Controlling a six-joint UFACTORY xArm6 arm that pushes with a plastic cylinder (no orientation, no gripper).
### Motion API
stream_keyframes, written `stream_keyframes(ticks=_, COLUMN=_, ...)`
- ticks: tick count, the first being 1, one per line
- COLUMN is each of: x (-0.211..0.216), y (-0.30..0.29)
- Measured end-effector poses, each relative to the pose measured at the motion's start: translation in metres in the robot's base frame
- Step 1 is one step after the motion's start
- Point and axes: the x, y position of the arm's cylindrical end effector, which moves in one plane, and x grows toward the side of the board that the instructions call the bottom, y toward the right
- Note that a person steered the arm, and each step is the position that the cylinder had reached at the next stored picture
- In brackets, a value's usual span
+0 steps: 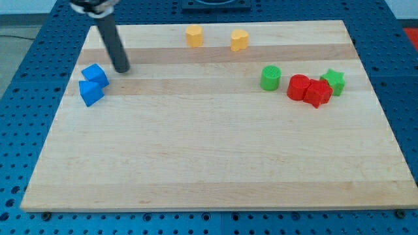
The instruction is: Move the yellow hexagon to the right of the blue cube
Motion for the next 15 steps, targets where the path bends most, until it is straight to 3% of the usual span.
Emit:
stream_keyframes(ticks=1, x=-0.005, y=0.063)
stream_keyframes(ticks=3, x=-0.005, y=0.070)
stream_keyframes(ticks=6, x=-0.010, y=0.190)
stream_keyframes(ticks=7, x=-0.030, y=0.246)
stream_keyframes(ticks=8, x=-0.064, y=0.266)
stream_keyframes(ticks=10, x=-0.090, y=0.115)
stream_keyframes(ticks=11, x=-0.090, y=0.111)
stream_keyframes(ticks=12, x=-0.098, y=0.164)
stream_keyframes(ticks=13, x=-0.134, y=0.181)
stream_keyframes(ticks=15, x=-0.129, y=0.067)
